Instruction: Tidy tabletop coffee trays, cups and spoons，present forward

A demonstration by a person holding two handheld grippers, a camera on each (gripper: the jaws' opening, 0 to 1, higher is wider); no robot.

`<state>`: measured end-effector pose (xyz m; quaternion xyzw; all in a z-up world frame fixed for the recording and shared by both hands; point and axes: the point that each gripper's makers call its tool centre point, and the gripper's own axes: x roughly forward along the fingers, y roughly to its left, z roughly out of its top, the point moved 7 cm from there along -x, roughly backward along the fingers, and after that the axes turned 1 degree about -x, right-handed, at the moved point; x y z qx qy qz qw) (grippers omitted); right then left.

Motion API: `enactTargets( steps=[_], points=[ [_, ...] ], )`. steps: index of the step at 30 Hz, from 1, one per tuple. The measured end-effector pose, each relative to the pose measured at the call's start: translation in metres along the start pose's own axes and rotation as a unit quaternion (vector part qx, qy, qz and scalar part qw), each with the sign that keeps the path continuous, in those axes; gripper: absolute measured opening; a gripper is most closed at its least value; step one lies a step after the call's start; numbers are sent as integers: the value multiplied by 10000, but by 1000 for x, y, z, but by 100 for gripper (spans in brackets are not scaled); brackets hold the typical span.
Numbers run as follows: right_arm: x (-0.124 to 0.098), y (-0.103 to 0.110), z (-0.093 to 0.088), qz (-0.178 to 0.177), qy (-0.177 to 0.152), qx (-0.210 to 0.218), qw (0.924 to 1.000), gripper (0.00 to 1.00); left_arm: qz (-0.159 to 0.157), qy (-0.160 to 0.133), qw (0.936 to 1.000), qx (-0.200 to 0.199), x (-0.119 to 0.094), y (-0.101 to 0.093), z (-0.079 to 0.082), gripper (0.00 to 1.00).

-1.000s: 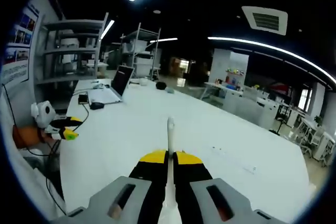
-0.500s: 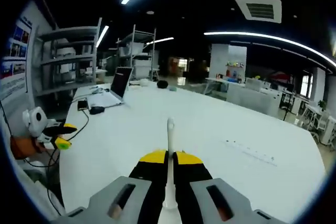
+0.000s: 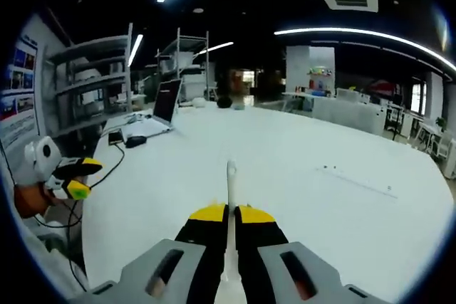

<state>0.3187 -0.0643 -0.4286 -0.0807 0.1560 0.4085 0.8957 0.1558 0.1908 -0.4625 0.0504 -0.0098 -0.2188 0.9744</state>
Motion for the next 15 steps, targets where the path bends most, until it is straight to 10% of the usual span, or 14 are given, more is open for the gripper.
enactTargets(
  steps=[15],
  points=[
    [9, -1, -21, -26, 158, -65, 9999, 6, -16, -26, 10000, -28, 0, -1, 1, 35]
  ],
)
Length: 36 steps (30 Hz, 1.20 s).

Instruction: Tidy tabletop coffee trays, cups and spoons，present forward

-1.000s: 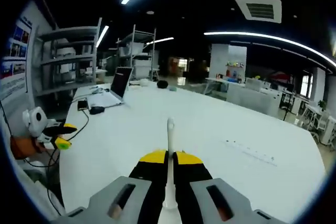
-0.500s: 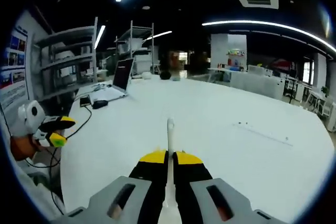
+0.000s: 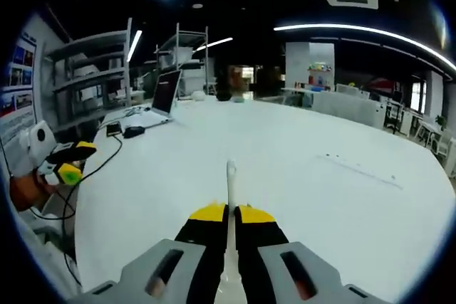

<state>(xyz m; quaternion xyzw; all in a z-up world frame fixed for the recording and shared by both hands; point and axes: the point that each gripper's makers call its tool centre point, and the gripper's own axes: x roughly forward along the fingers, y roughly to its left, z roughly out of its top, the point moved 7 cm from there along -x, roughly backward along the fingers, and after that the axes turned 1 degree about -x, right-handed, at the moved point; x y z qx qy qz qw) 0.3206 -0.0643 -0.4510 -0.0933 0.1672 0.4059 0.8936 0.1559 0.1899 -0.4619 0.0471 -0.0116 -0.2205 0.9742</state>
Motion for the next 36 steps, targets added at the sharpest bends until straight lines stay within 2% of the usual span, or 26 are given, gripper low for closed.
enactTargets(
  steps=[24, 30, 36],
  points=[
    [7, 3, -4, 89, -87, -205, 9997, 6, -113, 105, 9999, 63, -4, -1, -3, 36],
    [-9, -2, 7, 12, -263, -338, 9991, 9, -179, 156, 9996, 129, -1, 0, 0, 36],
    [-32, -20, 16, -185, -324, -409, 9985, 10, -134, 129, 9998, 93, 2, 3, 4, 36]
  ],
)
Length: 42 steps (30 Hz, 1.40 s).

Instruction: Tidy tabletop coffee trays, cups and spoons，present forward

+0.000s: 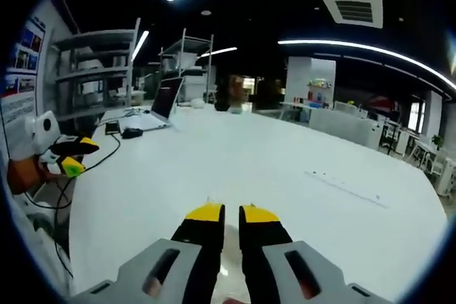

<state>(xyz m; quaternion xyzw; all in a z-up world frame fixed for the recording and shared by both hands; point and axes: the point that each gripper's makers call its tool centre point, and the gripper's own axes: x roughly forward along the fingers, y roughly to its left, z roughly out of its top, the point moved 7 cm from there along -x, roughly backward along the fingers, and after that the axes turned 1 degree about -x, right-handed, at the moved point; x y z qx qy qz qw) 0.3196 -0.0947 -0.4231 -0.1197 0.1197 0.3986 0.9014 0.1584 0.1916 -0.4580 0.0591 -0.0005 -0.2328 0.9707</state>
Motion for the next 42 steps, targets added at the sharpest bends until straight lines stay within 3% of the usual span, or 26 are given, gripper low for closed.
enactTargets(
  steps=[8, 17, 25, 35, 38, 42],
  points=[
    [-43, -15, 9, -167, -194, -80, 9996, 13, -134, 71, 9999, 16, 3, 10, 2, 36],
    [-93, -33, -1, -712, -157, -383, 9966, 18, -334, 79, 9994, -99, 11, 6, 2, 36],
    [-124, -44, -21, -983, -120, -262, 9947, 18, -477, 188, 9986, -146, 18, -6, -6, 36],
    [-158, -44, -48, -1269, -134, -9, 9918, 19, -456, 262, 9985, -181, 17, -3, -11, 36],
    [-168, -45, -57, -1489, -422, 27, 9879, 19, -432, 264, 9986, -159, 17, -2, -11, 36],
    [-174, -42, -71, -1517, -445, 30, 9874, 19, -250, 201, 9995, 37, 13, 0, -10, 36]
  ],
)
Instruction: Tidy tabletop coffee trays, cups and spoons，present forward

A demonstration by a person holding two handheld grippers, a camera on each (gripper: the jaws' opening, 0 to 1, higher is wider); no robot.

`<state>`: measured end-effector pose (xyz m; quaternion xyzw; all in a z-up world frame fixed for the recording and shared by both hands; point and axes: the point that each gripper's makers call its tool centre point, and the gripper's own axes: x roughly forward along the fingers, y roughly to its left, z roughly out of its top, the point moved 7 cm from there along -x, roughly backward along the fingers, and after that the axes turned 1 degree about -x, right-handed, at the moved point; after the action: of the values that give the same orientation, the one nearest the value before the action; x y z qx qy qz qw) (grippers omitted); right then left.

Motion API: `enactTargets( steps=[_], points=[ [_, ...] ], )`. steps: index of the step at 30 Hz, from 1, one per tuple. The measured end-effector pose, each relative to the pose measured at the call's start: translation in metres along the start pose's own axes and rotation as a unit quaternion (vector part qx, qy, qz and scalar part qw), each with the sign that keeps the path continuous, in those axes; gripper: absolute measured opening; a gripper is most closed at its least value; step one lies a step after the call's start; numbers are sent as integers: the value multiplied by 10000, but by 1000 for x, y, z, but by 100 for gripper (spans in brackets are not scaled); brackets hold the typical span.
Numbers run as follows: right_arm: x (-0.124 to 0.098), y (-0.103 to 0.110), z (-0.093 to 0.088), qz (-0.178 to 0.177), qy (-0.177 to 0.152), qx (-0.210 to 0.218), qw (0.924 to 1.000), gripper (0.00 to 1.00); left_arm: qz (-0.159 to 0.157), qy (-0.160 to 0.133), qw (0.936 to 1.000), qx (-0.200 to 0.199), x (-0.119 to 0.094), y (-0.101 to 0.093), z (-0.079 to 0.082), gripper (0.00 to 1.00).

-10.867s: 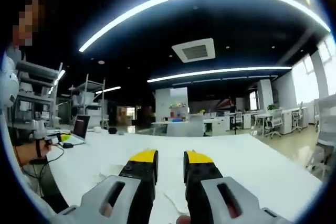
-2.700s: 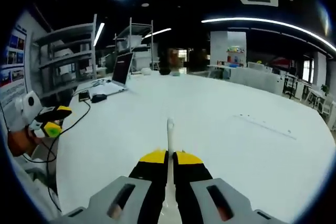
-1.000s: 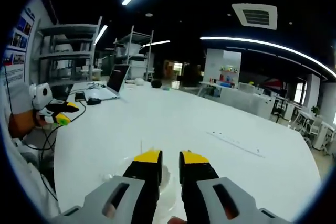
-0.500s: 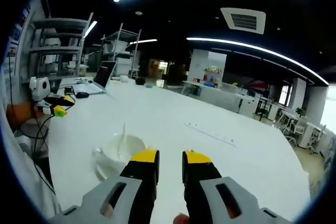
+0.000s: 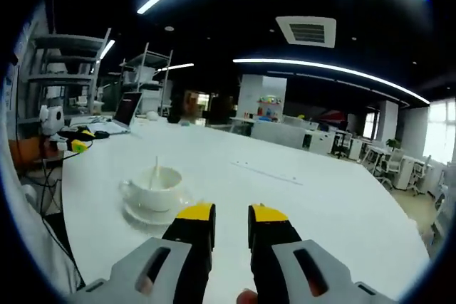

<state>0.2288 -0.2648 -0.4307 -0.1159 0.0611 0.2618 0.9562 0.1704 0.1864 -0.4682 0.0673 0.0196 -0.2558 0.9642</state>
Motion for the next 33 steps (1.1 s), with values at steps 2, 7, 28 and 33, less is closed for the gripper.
enactTargets(
  steps=[2, 7, 28, 33],
  points=[
    [-4, 1, -8, 14, 111, 71, 9999, 19, 77, 3, 10000, -16, -1, 2, 0, 36],
    [-14, 5, -25, -9, 183, 353, 9992, 20, 174, -24, 9998, -127, -4, 4, 0, 36],
    [-34, 4, -62, -335, 477, 692, 9959, 25, 53, 107, 9996, -255, -4, -1, -7, 36],
    [-34, 3, -64, -339, 468, 906, 9942, 26, -4, 134, 9996, -264, -5, -2, -7, 36]
  ],
)
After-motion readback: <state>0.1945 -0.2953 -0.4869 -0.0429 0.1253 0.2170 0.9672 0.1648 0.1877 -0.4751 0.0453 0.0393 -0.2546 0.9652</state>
